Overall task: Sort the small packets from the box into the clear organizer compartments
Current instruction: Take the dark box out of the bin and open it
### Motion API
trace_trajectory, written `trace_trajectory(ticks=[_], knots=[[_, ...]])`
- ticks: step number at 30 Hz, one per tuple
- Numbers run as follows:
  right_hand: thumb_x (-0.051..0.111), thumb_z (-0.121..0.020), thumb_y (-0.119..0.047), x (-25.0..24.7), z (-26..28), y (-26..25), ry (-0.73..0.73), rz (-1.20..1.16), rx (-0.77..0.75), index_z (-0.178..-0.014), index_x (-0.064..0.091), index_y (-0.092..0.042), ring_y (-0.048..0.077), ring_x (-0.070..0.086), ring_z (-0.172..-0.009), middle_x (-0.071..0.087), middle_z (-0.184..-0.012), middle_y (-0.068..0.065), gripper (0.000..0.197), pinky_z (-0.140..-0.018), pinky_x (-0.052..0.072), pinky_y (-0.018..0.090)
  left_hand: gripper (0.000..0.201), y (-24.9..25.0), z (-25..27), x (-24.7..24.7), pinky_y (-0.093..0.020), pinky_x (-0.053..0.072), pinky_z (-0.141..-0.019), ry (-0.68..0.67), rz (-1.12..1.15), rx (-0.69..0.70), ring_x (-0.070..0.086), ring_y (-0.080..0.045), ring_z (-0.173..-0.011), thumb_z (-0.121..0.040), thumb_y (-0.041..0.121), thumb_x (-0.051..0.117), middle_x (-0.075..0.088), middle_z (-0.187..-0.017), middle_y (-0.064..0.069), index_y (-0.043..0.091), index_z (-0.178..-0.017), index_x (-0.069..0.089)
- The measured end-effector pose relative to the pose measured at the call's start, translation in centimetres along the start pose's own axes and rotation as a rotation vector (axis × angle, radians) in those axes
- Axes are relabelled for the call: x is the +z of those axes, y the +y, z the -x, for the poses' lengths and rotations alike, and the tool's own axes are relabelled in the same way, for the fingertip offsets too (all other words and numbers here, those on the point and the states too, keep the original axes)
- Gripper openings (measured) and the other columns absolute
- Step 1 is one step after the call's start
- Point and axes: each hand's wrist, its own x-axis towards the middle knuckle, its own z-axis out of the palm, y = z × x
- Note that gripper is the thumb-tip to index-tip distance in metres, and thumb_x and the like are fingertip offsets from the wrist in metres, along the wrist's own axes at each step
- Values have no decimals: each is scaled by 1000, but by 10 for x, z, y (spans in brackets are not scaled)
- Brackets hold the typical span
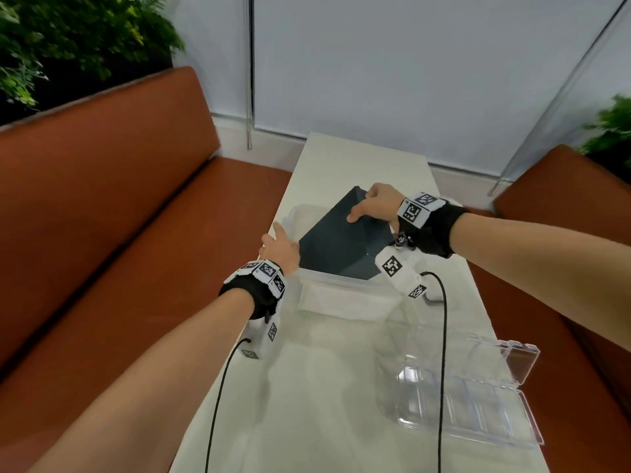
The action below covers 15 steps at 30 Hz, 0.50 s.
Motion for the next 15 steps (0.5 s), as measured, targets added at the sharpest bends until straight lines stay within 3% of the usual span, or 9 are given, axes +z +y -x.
trace_trajectory(ticks=[3, 6, 8, 10, 13, 15], knots=[[82, -68, -27, -25, 16, -6, 51, -44, -15, -67, 44, -13, 19, 46, -67, 47, -73, 3, 40, -51, 33, 27, 68, -2, 8, -12, -51, 34, -110, 75, 4, 74, 36, -39, -135, -104, 36, 35, 18, -153, -22, 9, -155, -1], [82, -67, -26, -60, 38, -7, 116, -185, 6, -80, 54, -9, 25, 53, -74, 53, -80, 8, 36, -56, 47, 33, 69, 7, 21, -29, -48, 32, -112, 208, 94, 212, 37, -35, -135, -102, 41, 37, 21, -153, -18, 12, -155, 5], [82, -67, -27, -83, 56, -5, 145, -286, 1, -90, 59, -9, 31, 61, -86, 62, -95, 12, 37, -73, 56, 48, 68, 13, 31, -41, -42, 32, -110, 265, 197, 294, 37, -32, -136, -101, 44, 39, 23, -154, -17, 13, -155, 11], [83, -66, -24, -100, 77, 0, 174, -430, -9, -93, 61, -10, 31, 63, -94, 65, -105, 13, 37, -82, 53, 57, 70, 17, 40, -51, -41, 31, -109, 300, 271, 337, 37, -31, -137, -99, 50, 39, 29, -153, -18, 12, -154, 17], [80, -68, -20, -109, 113, 15, 135, -641, 10, -92, 64, -15, 27, 65, -87, 65, -95, 10, 29, -66, 55, 56, 75, 22, 60, -63, -50, 33, -110, 194, 376, 294, 36, -31, -138, -94, 64, 35, 34, -153, -12, 18, -152, 24], [75, -75, -22, -106, 129, 25, 64, -732, 21, -97, 64, -19, 24, 63, -88, 61, -98, 8, 25, -66, 56, 51, 69, 25, 72, -69, -54, 41, -100, 29, 577, 203, 42, -30, -135, -91, 70, 33, 40, -150, -2, 29, -146, 32]])
